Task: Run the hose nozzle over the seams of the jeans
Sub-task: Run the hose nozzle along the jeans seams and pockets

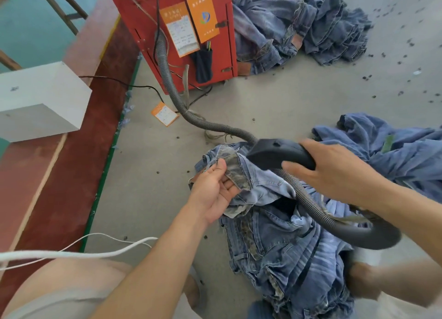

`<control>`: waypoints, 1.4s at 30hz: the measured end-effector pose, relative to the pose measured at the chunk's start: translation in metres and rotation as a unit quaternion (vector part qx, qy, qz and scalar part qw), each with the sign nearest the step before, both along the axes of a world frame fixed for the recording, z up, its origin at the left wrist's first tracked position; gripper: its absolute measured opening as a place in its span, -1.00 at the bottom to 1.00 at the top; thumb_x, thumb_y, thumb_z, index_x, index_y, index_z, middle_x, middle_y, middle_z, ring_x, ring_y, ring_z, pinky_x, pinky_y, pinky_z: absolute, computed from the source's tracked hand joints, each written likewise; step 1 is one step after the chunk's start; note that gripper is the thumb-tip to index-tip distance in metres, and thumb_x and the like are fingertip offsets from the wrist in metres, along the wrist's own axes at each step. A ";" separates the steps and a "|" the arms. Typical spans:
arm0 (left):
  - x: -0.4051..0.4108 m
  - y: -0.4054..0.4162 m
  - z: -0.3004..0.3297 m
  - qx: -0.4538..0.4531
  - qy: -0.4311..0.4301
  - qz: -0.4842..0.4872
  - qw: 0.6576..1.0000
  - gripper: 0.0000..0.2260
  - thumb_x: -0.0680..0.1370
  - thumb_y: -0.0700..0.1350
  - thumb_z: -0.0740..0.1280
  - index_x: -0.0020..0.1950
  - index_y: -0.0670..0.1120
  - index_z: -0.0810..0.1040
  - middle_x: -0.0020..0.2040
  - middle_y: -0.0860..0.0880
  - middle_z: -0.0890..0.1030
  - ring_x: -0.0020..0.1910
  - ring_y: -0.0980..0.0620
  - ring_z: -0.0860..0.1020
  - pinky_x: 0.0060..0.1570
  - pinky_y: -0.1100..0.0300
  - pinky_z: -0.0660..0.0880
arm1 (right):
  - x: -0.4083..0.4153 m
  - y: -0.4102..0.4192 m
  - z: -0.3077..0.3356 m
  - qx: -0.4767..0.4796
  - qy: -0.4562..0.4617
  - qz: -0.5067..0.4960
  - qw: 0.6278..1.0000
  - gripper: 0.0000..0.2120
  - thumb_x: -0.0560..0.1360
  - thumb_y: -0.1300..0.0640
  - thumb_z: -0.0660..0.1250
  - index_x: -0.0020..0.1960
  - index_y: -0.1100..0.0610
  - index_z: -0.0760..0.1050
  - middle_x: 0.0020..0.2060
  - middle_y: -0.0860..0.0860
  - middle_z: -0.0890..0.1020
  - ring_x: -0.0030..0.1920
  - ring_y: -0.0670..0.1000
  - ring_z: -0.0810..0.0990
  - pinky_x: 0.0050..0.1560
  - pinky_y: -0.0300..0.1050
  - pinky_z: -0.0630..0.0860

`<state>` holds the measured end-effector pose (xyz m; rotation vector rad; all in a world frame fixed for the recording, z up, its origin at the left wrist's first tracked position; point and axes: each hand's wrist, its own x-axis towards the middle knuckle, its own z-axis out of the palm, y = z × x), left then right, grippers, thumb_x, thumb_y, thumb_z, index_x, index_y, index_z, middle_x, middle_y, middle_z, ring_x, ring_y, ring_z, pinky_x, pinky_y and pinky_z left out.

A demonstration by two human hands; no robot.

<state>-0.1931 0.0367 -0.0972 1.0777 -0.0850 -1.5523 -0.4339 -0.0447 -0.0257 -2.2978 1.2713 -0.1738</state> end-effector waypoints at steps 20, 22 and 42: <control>-0.009 0.009 -0.001 0.005 -0.058 -0.071 0.996 -0.76 0.76 -0.19 0.10 0.27 -0.19 0.53 0.06 -0.22 0.73 -0.04 -0.14 0.74 -0.13 -0.05 0.69 | 0.027 -0.008 -0.009 -0.042 0.042 -0.032 0.998 -0.67 0.58 -0.28 0.25 -0.01 -0.01 0.40 -0.31 -0.06 0.53 -0.33 -0.06 0.49 -0.40 -0.13 0.31; -0.007 0.007 -0.001 0.019 -0.075 -0.072 0.994 -0.79 0.73 -0.26 0.14 0.24 -0.17 0.54 0.01 -0.19 0.72 -0.13 -0.09 0.72 -0.18 -0.03 0.67 | 0.012 -0.015 -0.002 -0.020 0.040 -0.029 0.999 -0.71 0.55 -0.30 0.24 -0.09 -0.08 0.40 -0.34 -0.09 0.53 -0.39 -0.11 0.50 -0.43 -0.16 0.29; -0.017 0.017 0.000 -0.017 -0.052 0.027 0.998 -0.74 0.75 -0.14 0.14 0.33 -0.18 0.54 0.24 -0.22 0.67 0.19 -0.13 0.67 0.11 0.04 0.66 | 0.024 0.015 -0.009 0.073 0.030 0.025 0.997 -0.73 0.55 -0.33 0.25 -0.03 -0.14 0.44 -0.31 -0.12 0.60 -0.35 -0.15 0.57 -0.39 -0.22 0.34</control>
